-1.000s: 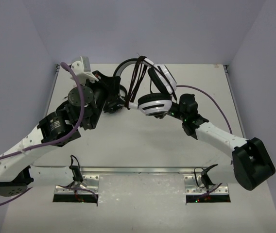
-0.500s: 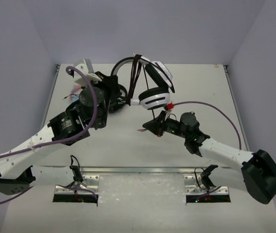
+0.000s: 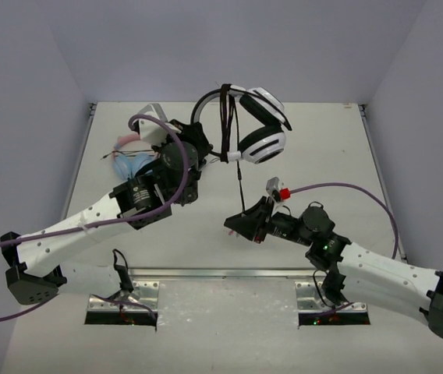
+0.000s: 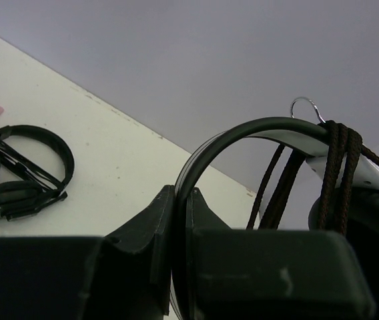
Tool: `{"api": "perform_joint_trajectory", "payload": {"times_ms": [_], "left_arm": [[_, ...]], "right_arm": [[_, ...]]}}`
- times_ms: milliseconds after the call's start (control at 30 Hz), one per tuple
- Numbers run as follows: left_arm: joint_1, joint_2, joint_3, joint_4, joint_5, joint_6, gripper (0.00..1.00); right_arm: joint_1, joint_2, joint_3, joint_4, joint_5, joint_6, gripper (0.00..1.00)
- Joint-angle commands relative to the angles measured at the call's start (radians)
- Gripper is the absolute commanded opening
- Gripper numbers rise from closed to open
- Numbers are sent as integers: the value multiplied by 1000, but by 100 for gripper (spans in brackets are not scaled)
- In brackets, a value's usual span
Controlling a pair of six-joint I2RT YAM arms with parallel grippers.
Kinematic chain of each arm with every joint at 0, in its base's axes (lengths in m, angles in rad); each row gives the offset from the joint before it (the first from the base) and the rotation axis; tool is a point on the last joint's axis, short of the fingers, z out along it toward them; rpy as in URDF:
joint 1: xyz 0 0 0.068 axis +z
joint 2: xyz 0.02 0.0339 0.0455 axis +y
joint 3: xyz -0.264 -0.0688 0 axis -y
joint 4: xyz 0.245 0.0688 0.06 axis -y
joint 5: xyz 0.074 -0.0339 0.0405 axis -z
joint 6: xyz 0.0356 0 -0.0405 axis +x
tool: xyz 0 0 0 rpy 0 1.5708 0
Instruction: Wrap the headphones
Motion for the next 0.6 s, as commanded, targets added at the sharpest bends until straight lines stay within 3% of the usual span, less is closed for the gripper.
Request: {"api": "perform_joint_trajectory", "payload": {"times_ms": [0, 100, 300, 467, 567], "left_arm": [[-7, -20, 25, 190, -46, -138, 0], [-19, -15, 27, 192, -55, -145, 0], [-27, -15, 21, 203, -78, -135, 0], [-29, -16, 4, 276, -111, -80, 0], [-29, -15, -44, 406, -139, 56, 0]], "right_arm": [[11, 32, -34, 106, -19, 87, 13], [16, 98, -34, 174, -22, 112, 1], [42, 161, -30, 241, 7, 138, 1], [110, 119, 8, 119, 96, 107, 1], [194, 87, 59, 4, 174, 84, 3]]}}
